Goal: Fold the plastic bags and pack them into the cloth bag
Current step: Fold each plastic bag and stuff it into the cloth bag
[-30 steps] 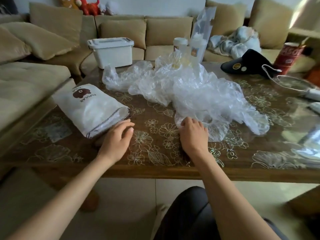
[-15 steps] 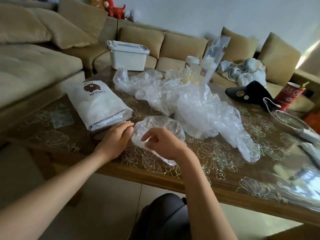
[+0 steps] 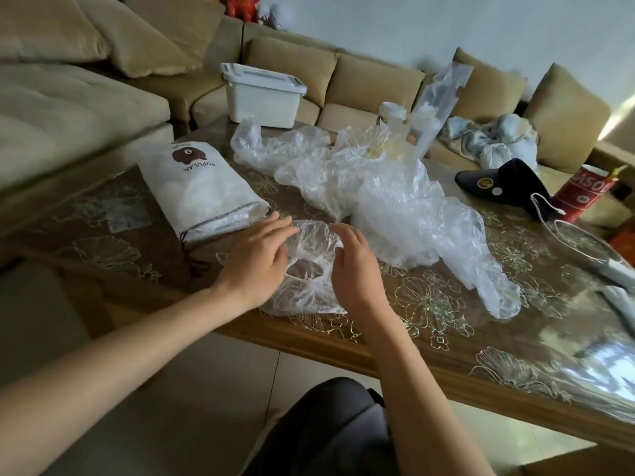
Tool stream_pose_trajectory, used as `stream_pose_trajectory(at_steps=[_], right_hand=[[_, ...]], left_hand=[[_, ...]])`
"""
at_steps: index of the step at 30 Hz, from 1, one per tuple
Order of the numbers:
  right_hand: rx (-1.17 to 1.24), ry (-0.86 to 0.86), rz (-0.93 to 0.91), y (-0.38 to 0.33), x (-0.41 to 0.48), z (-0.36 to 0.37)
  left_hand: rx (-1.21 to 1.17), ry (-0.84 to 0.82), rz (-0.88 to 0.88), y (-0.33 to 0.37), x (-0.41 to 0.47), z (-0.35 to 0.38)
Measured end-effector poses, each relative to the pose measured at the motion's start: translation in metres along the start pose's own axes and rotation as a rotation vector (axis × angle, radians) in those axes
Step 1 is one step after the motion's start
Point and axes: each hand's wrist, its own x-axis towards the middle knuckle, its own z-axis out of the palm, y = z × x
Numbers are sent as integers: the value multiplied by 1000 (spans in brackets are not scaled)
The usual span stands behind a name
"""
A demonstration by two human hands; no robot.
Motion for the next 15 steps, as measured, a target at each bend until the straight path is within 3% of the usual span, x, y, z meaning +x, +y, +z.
stream_pose_trajectory(at_steps=[3, 6, 9, 15], right_hand=[[-78, -121, -123, 5, 10, 20], [-175, -309, -74, 22, 15, 32], [-345, -460, 26, 40, 17, 31], [-491, -475, 102, 57, 21, 23]], left_hand=[[265, -226, -30, 2, -2, 15], [479, -432, -128, -19, -4, 15], [542, -519, -138, -32, -8, 7], [525, -644, -103, -35, -5, -3]])
